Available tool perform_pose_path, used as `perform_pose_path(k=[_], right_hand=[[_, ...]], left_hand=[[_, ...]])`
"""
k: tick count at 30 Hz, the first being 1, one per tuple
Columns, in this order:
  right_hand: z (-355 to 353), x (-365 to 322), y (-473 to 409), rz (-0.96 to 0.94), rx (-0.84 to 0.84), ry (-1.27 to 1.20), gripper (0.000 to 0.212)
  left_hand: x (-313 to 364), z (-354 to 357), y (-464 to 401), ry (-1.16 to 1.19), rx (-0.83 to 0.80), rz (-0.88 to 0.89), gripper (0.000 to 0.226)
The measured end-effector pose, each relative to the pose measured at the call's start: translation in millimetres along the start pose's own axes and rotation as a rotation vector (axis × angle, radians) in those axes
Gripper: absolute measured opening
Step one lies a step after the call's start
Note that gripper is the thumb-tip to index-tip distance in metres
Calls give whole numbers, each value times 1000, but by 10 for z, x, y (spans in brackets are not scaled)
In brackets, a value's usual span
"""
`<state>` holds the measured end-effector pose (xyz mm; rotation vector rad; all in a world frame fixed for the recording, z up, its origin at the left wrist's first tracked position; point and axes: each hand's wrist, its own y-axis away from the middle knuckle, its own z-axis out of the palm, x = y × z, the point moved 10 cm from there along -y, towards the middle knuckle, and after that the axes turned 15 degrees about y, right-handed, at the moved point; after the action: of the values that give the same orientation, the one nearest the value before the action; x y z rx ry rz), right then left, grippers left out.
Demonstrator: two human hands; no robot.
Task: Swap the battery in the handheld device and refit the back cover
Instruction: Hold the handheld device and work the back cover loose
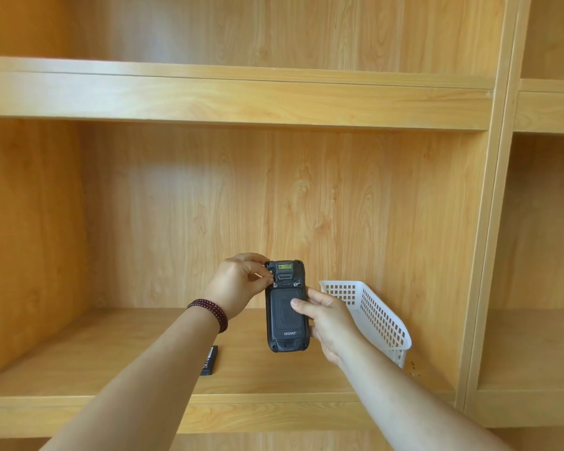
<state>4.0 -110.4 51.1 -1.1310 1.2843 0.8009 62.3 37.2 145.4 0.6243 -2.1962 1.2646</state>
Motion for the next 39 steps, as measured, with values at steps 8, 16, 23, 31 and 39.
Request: perform_pose_path(k=[8, 16, 23, 31, 39], right_hand=[[1, -14, 15, -2, 11, 8, 27], [35, 7, 20, -6, 12, -13, 25], [58, -48, 21, -14, 1, -23, 23], [92, -44, 40, -21, 0, -38, 27], [125, -64, 16, -2, -64, -44, 41]], left_hand=[[-9, -1, 6, -8, 53, 1, 2], [-46, -5, -12, 25, 80, -40, 15], [-228, -52, -21, 318, 127, -193, 13], [-400, 42, 25, 662, 97, -329, 22], [-483, 74, 50, 760, 136, -417, 15]])
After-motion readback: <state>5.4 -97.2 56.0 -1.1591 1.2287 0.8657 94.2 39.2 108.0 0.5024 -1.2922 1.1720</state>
